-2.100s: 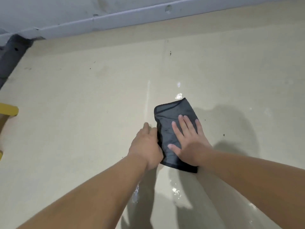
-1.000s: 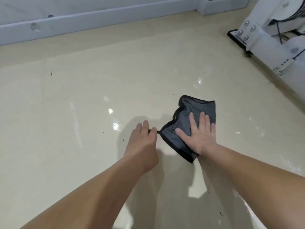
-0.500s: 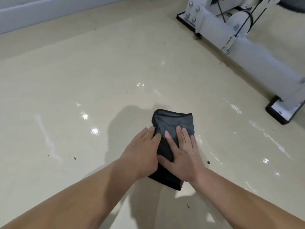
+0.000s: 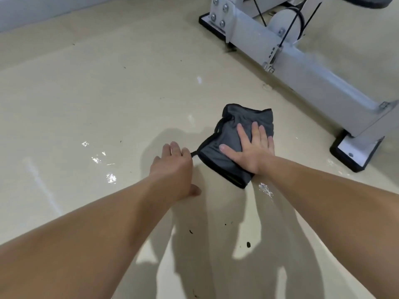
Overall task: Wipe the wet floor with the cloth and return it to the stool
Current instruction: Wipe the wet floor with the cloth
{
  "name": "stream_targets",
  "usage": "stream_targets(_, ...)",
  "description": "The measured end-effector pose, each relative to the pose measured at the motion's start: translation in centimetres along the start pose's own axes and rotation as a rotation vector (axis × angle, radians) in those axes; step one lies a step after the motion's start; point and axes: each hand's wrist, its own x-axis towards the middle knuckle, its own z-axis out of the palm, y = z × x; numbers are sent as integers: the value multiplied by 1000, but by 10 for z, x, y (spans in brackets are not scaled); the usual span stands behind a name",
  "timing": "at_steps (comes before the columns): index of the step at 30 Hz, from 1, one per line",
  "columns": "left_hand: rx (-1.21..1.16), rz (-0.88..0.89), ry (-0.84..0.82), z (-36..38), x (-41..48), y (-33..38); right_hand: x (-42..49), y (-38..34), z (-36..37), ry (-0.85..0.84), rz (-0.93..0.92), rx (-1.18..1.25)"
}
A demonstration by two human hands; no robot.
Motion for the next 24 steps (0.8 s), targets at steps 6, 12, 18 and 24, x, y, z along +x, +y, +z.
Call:
stream_targets(6,-69,19,16,4,5,-8,20,34,-13,96,177,80)
stream_targets(12,-94,12,34,9,7,-12,-28,40,39,290,331,65)
stream_targets(18,-75,12,46,10,2,-10,-60,-23,74,318,163,-23)
stream_targets(24,-99,9,53,9,0,-12,11,-64,29,227,-111,-42)
